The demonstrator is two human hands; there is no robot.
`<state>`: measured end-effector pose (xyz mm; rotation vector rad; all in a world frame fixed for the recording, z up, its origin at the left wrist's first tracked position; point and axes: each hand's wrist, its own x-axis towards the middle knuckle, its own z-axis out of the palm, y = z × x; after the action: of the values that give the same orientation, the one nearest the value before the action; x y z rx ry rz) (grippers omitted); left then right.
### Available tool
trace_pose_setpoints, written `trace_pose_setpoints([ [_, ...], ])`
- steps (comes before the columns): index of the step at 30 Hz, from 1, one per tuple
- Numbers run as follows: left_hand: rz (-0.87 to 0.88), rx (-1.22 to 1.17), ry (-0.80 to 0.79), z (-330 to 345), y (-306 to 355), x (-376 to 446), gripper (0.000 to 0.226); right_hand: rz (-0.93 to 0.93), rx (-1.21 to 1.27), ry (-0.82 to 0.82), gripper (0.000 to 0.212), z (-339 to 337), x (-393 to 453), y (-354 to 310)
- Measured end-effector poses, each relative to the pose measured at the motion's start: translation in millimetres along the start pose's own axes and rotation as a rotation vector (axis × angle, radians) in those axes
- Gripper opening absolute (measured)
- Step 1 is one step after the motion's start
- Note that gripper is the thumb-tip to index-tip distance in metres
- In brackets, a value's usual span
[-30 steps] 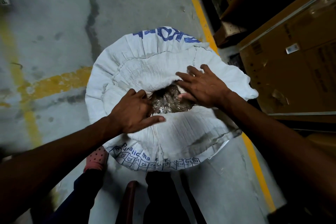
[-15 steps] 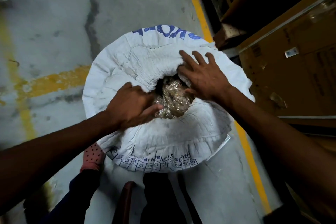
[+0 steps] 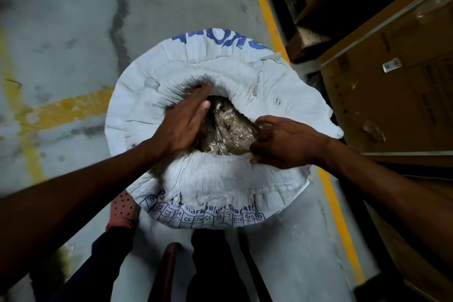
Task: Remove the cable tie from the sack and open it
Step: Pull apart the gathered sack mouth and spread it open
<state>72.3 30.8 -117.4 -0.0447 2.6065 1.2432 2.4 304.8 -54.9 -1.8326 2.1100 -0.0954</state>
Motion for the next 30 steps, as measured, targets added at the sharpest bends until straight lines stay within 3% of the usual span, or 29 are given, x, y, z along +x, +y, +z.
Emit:
trace_pose_setpoints([
  [4, -0.114, 0.338, -0.028, -12.2, 8.7, 11.3, 0.065, 0.047, 0.011, -0.024, 0.042, -9.1, -10.2, -1.5],
  [7, -0.165, 0.448, -0.045, -22.8, 12.5, 20.0, 0.07, 0.109, -0.034, -0.078, 0.053, -19.6, -18.3, 0.0],
  [13, -0.147, 0.543, -0.016, -52.5, 29.1, 31.8, 0.082, 0.21, -0.057, -0.167, 0.064, -45.9, -37.6, 5.5],
  [19, -0.12, 0.6, 0.059, -82.8, 46.8, 39.9, 0.072, 0.212, -0.069, -0.232, 0.057, -73.0, -59.7, 12.8],
  [22, -0.078, 0.624, 0.11, -91.9, 53.6, 46.1, 0.072, 0.252, -0.119, -0.192, 0.047, -77.4, -62.2, 13.5],
  [26, -0.048, 0.639, 0.141, -95.8, 58.4, 57.7, 0.082, 0.248, -0.204, -0.113, 0.059, -79.8, -57.5, 10.6],
  [30, -0.046, 0.646, 0.155, -99.0, 61.0, 66.7, 0.084, 0.335, -0.271, -0.361, 0.05, -78.3, -54.8, 7.3],
])
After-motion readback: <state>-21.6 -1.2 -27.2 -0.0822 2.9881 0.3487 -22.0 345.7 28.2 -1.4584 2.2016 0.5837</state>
